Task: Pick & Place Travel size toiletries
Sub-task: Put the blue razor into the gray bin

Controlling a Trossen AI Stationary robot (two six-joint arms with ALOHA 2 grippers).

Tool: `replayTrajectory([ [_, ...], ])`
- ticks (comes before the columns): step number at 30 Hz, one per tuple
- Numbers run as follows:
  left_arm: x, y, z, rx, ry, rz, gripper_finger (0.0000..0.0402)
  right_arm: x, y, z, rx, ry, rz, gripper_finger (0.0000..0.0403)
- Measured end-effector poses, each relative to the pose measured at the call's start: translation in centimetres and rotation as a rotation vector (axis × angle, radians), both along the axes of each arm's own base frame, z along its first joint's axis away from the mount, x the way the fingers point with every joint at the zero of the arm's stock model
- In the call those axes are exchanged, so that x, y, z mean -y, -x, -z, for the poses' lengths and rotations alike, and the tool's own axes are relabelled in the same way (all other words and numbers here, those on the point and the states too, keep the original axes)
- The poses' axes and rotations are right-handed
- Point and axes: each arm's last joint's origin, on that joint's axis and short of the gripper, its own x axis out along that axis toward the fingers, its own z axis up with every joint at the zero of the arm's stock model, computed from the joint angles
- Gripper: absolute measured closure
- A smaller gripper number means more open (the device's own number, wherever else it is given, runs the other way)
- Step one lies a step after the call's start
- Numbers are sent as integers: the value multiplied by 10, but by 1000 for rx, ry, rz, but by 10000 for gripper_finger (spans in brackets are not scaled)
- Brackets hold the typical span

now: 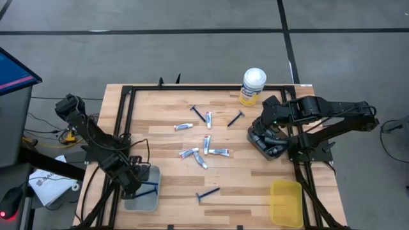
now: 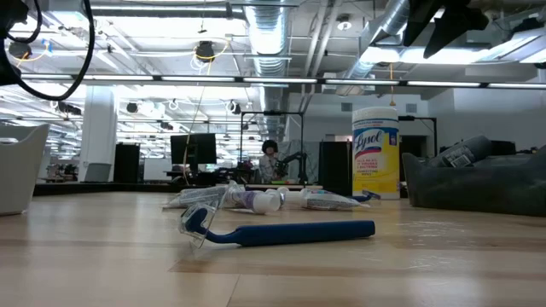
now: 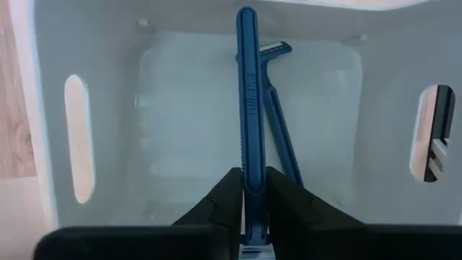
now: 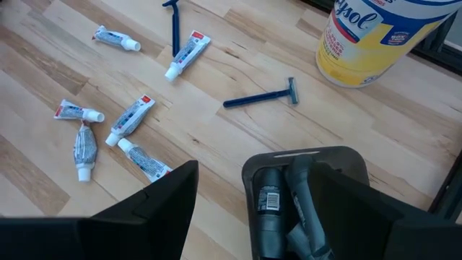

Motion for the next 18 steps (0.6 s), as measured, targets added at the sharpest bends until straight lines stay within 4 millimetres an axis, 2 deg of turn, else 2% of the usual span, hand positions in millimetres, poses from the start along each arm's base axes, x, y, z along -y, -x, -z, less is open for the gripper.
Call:
replayTrajectory([
  [5,-1,0,0,6,-5,-5,309,0,0,0,0,0,0,149],
  [13,-1,-1,0,-6,7,-43,203,0,0,0,0,0,0,149],
  [18,-10,-11,-6,2,37,-152,168,0,0,0,-1,-15,-7,149],
])
